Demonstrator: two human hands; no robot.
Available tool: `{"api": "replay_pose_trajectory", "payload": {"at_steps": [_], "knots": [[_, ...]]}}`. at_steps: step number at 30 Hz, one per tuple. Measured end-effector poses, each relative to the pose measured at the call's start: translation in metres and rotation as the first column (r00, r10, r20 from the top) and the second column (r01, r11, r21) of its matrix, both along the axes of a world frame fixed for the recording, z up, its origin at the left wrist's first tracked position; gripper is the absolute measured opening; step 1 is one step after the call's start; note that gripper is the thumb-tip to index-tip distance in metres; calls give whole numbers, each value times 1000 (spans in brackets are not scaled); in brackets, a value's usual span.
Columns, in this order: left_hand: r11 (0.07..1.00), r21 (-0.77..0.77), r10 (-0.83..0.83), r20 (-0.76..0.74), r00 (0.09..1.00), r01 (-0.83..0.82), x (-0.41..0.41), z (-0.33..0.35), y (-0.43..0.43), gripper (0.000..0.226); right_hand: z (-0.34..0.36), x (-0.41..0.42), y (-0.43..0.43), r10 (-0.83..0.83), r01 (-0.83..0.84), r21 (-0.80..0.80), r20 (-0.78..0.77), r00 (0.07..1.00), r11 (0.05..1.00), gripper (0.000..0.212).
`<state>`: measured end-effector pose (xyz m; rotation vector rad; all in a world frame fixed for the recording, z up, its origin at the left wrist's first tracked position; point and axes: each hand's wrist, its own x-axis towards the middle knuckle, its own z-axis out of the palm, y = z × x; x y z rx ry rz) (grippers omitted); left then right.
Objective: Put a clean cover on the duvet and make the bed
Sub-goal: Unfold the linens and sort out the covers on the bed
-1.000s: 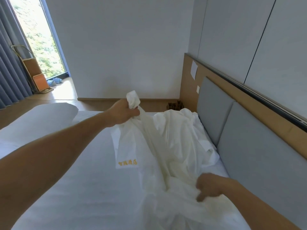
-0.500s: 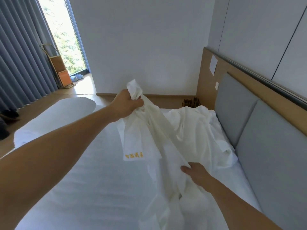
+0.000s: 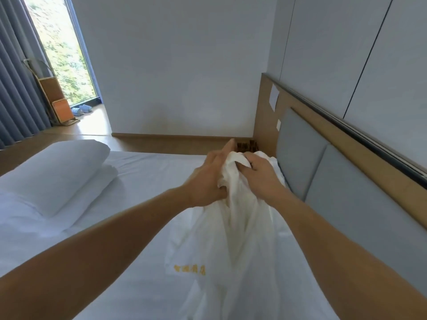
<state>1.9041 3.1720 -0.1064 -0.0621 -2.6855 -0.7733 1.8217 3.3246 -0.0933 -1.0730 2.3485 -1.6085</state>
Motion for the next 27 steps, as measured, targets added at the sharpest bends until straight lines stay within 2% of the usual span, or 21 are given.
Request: {"api": "replay_pose_trajectory", "payload": {"at_steps": [3,6,8,10,11,13,15,17,18,20,22,23,25,27], "knots": [[987,76,-142,18,990,141,-2,-22,15,108,-24,14,10,53,-59,58,103,993,997,22],[982,139,-141,104,985,126,-3,-35,26,72,-34,17,23,66,-83,87,190,980,993,29],[993,69,-100,124,987,92,-6,-33,32,44,-41,19,33,72,-79,17,254,964,997,24],[998,-25,-61,117,991,65,-10,-24,32,19,-54,22,42,57,-36,-78,284,957,996,9],[998,-43,-34,106,994,38,-12,-18,30,10,-62,25,44,37,-11,-98,269,962,995,21],[999,-10,38,57,998,-38,-14,-6,20,9,-87,29,44,-9,36,-96,271,963,995,55],[989,95,109,4,994,-109,-10,11,11,5,-121,32,43,-38,43,-12,268,963,999,88],[962,218,175,-28,984,-164,-3,33,6,10,-158,33,42,-35,6,106,275,961,994,118],[938,292,209,-38,977,-189,0,44,5,15,-176,32,42,-39,-5,147,291,956,989,128],[882,432,243,-77,967,-187,6,66,0,8,-208,25,42,-73,3,185,369,926,983,136],[828,537,268,-127,955,-161,10,82,-4,6,-228,25,37,-93,-6,209,459,884,978,126],[813,560,282,-143,949,-158,11,88,-5,5,-234,28,35,-92,-28,223,510,855,974,109],[836,513,315,-157,936,-195,11,96,-8,18,-245,33,31,-102,-50,234,597,796,971,57],[880,398,334,-131,933,-259,12,93,-16,12,-240,29,38,-204,41,284,573,794,958,18]]}}
